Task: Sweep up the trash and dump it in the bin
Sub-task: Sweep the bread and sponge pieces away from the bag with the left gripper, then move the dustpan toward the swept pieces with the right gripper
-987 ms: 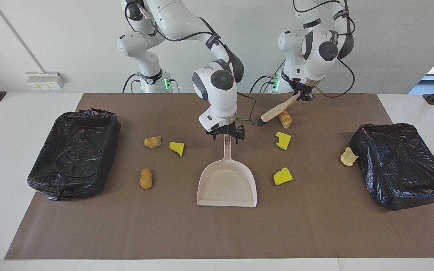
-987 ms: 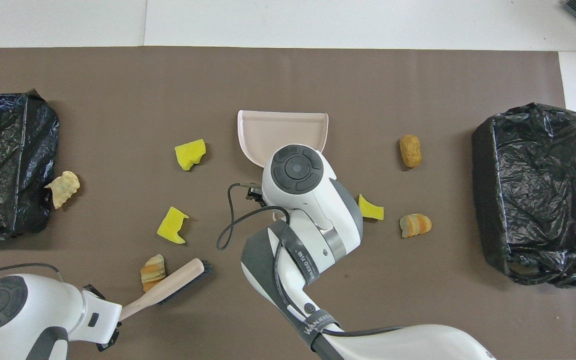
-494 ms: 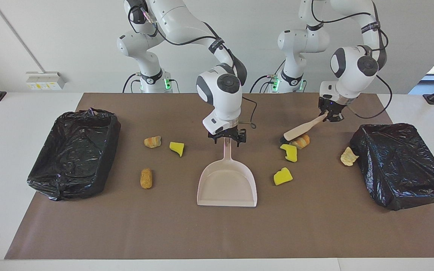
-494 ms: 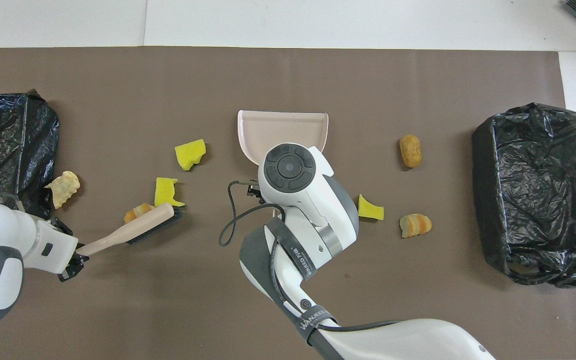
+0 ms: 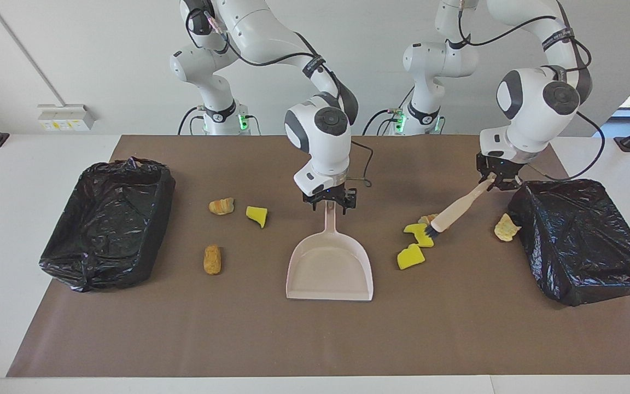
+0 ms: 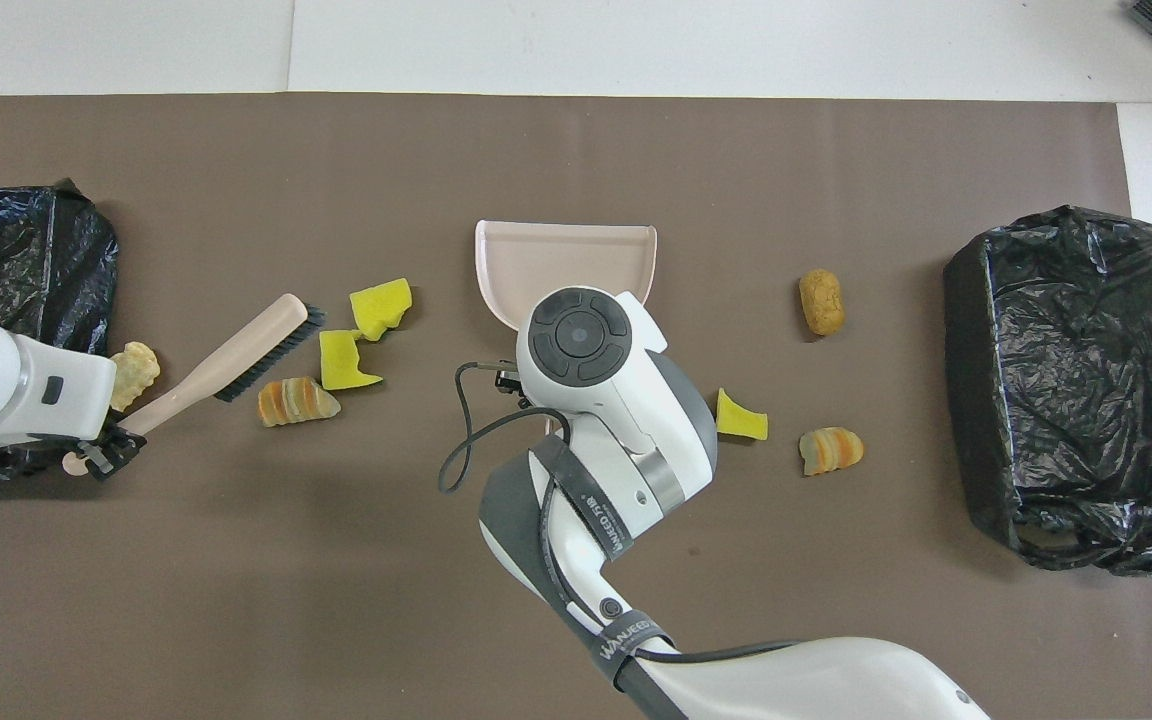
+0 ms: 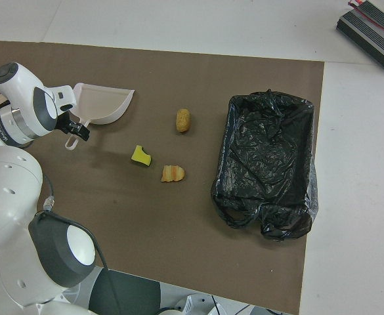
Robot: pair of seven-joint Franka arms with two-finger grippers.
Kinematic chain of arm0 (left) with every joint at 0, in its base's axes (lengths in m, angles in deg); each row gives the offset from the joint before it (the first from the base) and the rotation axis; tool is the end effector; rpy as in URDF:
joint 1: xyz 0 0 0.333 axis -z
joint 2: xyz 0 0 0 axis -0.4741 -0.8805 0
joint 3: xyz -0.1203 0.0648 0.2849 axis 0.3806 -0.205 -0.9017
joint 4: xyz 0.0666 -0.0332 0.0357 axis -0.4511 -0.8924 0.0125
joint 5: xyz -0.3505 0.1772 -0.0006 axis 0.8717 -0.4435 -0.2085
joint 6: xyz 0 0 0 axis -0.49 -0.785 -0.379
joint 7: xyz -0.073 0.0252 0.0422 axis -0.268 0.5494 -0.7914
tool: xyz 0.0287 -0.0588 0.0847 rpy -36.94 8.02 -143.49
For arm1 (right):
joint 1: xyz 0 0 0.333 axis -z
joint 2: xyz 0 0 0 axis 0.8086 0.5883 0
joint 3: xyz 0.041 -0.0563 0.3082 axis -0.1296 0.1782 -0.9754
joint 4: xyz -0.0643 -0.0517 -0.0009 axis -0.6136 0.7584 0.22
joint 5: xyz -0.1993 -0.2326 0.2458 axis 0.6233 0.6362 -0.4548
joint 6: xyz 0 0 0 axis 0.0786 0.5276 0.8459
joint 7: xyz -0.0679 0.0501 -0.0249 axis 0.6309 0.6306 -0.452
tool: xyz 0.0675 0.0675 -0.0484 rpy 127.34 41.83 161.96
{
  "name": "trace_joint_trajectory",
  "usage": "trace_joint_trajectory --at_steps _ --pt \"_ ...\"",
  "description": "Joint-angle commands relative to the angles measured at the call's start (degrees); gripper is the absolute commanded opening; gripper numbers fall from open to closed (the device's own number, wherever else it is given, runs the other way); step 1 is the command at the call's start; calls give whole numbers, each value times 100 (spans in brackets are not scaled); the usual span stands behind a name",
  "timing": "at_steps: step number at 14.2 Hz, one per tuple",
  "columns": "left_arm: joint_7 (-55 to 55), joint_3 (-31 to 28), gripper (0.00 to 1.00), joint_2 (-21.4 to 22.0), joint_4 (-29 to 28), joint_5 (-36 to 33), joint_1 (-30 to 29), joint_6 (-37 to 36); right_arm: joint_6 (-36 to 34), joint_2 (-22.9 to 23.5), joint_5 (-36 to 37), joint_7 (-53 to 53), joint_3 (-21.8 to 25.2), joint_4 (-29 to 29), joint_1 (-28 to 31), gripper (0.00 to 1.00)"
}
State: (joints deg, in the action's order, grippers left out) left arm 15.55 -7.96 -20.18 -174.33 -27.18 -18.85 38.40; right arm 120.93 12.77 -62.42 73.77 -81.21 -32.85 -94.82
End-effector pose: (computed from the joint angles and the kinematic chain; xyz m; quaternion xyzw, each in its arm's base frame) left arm 0.5084 0.0072 0.4409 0.9020 -0.4275 -0.0595 0.0040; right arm 0.5451 0.3953 0.3577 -0.9954 0.0947 0.0056 0.0153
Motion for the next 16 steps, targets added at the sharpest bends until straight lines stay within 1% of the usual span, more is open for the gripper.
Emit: trace_joint_trajectory --at_steps 1,2,4,6,7,8,9,11,12,14,16 --pt "1227 -208 0 274 -28 -91 48 -209 101 17 5 -346 -21 -41 43 28" --pt "1763 -243 0 283 -54 -179 40 -210 102 25 -4 -338 -21 -41 51 0" --pt "2948 -217 0 379 -107 -993 40 -218 6 17 48 -355 -12 29 121 0" --pt "4267 -217 0 502 -300 -1442 57 -218 5 17 101 -451 -12 73 96 0" --pt "4586 -208 0 633 -466 -1854 66 -227 -12 -35 127 -574 14 64 69 0" --pt "4833 -200 0 826 -720 -2102 57 -201 -74 -149 206 -767 14 47 95 0" --pt "5244 -200 0 923 -931 -2165 57 -183 -231 -298 233 -1047 23 38 139 0" --pt "6036 -138 0 933 -1170 -2367 144 -236 -591 -667 216 -2159 14 -58 393 0" --pt "6205 -129 0 933 -1284 -2394 197 -236 -732 -886 154 -3010 14 -181 551 0" --pt "6321 -103 0 925 -1469 -2412 233 -271 -1214 -1230 197 -4593 23 -409 762 0" --pt "6330 -94 0 872 -1575 -2534 233 -271 -1418 -1424 399 -5834 32 -690 798 0"
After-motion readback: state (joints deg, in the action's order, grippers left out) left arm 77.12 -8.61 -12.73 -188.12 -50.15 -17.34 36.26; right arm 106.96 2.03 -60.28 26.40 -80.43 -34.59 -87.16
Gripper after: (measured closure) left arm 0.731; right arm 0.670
